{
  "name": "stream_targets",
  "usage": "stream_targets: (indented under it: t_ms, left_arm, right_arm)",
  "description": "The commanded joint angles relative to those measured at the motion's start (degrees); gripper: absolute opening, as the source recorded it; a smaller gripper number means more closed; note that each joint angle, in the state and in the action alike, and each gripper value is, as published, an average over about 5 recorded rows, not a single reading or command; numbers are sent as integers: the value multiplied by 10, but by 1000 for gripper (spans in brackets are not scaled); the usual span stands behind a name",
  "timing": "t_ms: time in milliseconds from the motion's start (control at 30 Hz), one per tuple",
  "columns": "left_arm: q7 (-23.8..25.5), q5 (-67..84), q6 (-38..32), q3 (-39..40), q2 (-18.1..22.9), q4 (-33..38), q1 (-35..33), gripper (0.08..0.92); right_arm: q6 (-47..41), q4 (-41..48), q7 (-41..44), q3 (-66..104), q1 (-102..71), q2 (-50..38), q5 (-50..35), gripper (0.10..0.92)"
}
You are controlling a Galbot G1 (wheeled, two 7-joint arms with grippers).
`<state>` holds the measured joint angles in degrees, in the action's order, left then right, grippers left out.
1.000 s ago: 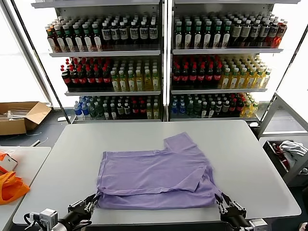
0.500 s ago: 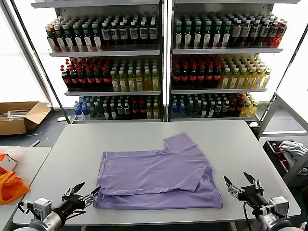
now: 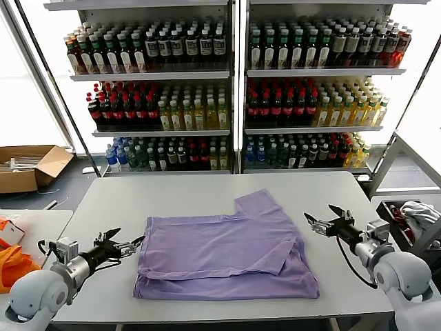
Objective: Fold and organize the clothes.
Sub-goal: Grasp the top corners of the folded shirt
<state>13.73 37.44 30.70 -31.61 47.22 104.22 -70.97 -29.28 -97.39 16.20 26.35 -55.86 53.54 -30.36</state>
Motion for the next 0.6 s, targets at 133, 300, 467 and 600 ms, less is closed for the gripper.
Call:
stream_targets:
  t_ms: [133,300,467,600]
  left_arm:
    - [26,-4,-13,193,14,-218,250,822]
    - [23,-5,-15,217,26,-259,292,823]
    - [21,-6,-14,231,32,-272,306,823]
    - [20,-7,-14,232,34,-267,298,823]
  right_arm:
    - [-2,246,42,-185,254,54,22,823]
    - [-3,298,35,-204,281,89,25,823]
    - [0,352,33,-208,299,113,31,823]
    - [3,368,31,-214,301,121,40,823]
